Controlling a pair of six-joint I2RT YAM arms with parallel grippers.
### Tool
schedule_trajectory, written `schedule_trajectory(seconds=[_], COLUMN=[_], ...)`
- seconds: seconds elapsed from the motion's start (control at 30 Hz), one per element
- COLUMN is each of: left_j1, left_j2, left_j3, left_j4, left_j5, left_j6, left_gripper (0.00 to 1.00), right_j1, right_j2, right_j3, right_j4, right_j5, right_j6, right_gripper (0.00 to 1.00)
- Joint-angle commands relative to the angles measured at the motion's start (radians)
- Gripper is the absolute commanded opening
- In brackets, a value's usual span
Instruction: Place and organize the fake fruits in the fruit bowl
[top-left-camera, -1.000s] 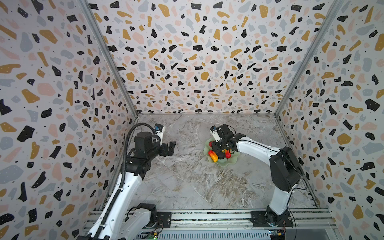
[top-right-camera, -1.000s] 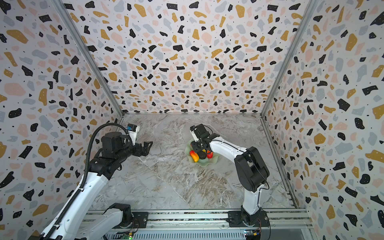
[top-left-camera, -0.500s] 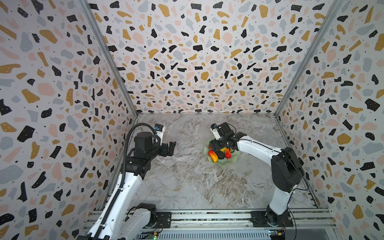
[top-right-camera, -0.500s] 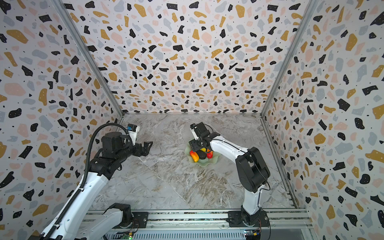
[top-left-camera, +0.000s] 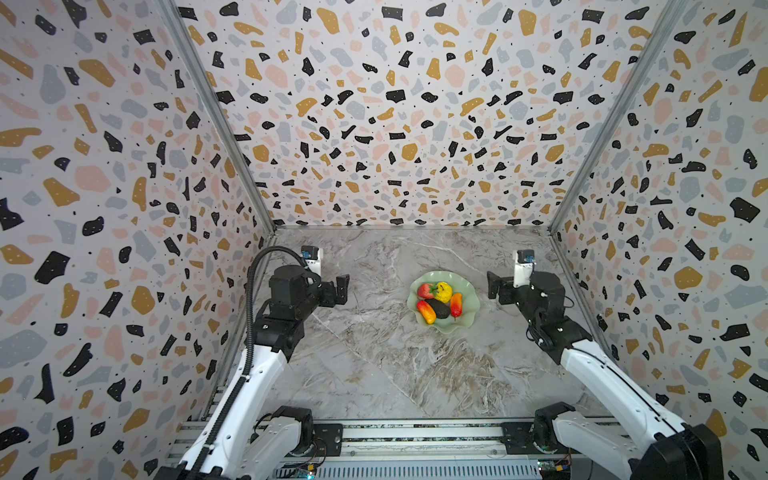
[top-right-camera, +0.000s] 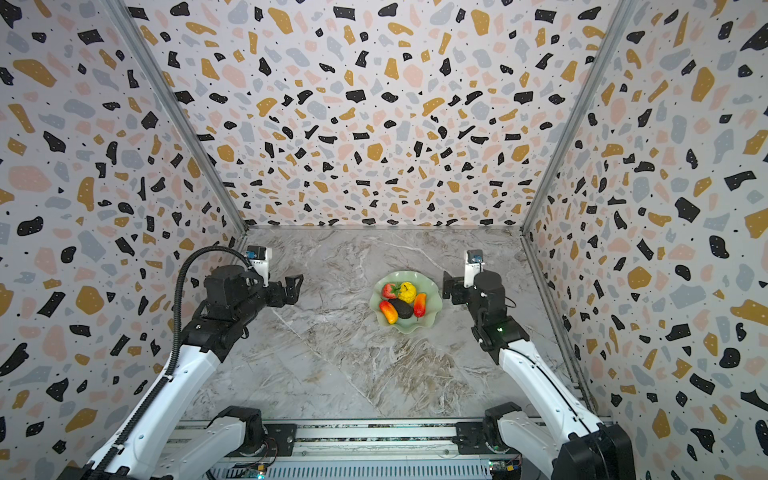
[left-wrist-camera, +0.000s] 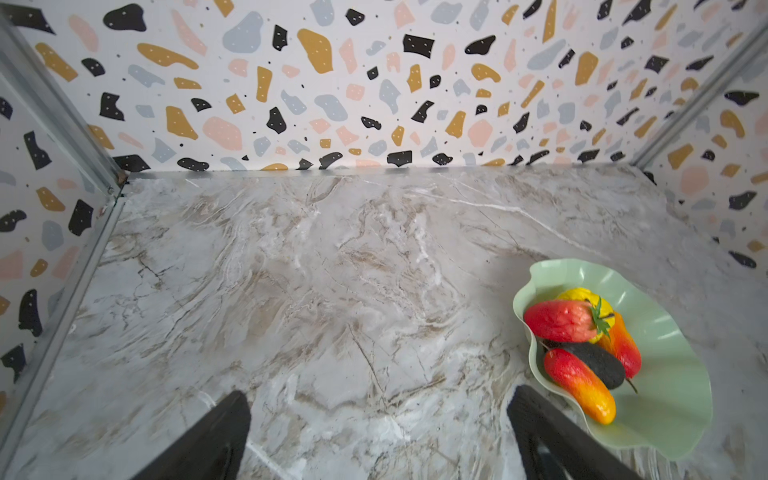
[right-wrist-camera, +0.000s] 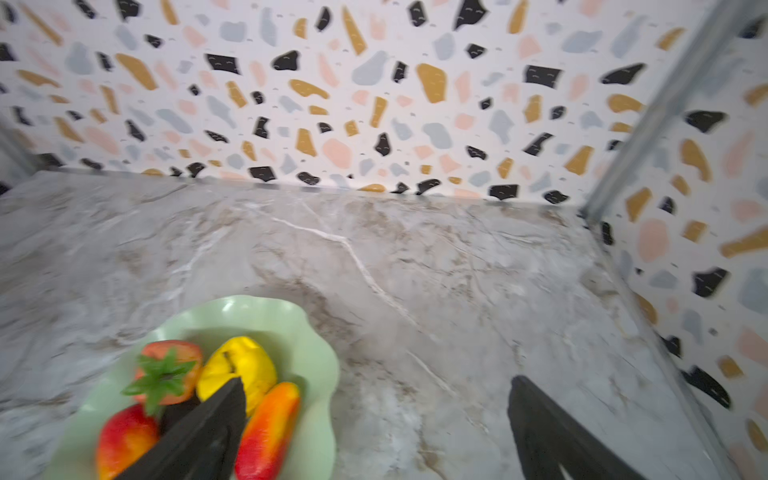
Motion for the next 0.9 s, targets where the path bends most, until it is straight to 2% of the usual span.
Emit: schedule_trajectory(seconds=[0.0, 0.03, 0.1, 0.17, 0.37, 0.43, 0.53, 0.63, 0.67, 0.7, 0.77, 0.87], left_j1=[-0.030, -0.030, -0.030, -0.030, -0.016, 0.009, 0.043, 0.050, 0.048, 0.049, 0.050, 0.050], left_j2=[-0.018, -0.025, -0.028, -0.020, 0.085, 0.157, 0.311, 0.462, 0.456, 0.438, 0.473, 0.457], left_j3=[-0.120, -0.168, -0.265, -0.369, -0.604, -0.635, -0.606, -0.600, -0.620, -0.626, -0.640, -0.623], left_j4=[0.248, 0.312, 0.448, 0.621, 1.044, 1.143, 1.211, 1.366, 1.392, 1.352, 1.429, 1.364], left_j5=[-0.251, -0.346, -0.500, -0.559, -0.741, -0.723, -0.651, -0.576, -0.544, -0.536, -0.536, -0.530], left_j6=[-0.143, -0.140, -0.117, -0.057, 0.078, 0.091, 0.083, 0.102, 0.114, 0.107, 0.112, 0.115], left_gripper=[1.00, 1.00, 0.99, 1.00, 0.99, 0.99, 1.00, 0.99, 1.00, 1.00, 1.00, 1.00], right_j1=[-0.020, -0.023, -0.052, -0.081, -0.095, -0.102, -0.122, -0.129, -0.150, -0.168, -0.172, -0.173], right_j2=[-0.031, -0.034, -0.013, 0.027, 0.202, 0.289, 0.444, 0.463, 0.516, 0.549, 0.517, 0.519], right_j3=[-0.226, -0.300, -0.372, -0.388, -0.465, -0.478, -0.487, -0.390, -0.378, -0.385, -0.370, -0.371], right_j4=[0.408, 0.537, 0.654, 0.680, 0.932, 1.025, 1.235, 1.029, 1.039, 1.132, 1.030, 1.044], right_j5=[0.121, 0.158, 0.171, 0.177, 0.240, 0.241, 0.190, 0.116, 0.094, 0.075, 0.063, 0.068], right_j6=[-0.049, -0.076, -0.091, -0.086, -0.090, -0.078, -0.107, -0.104, -0.086, -0.091, -0.077, -0.080], right_gripper=[0.99, 0.99, 0.99, 0.99, 0.99, 0.99, 0.99, 0.99, 0.99, 0.99, 0.99, 0.99])
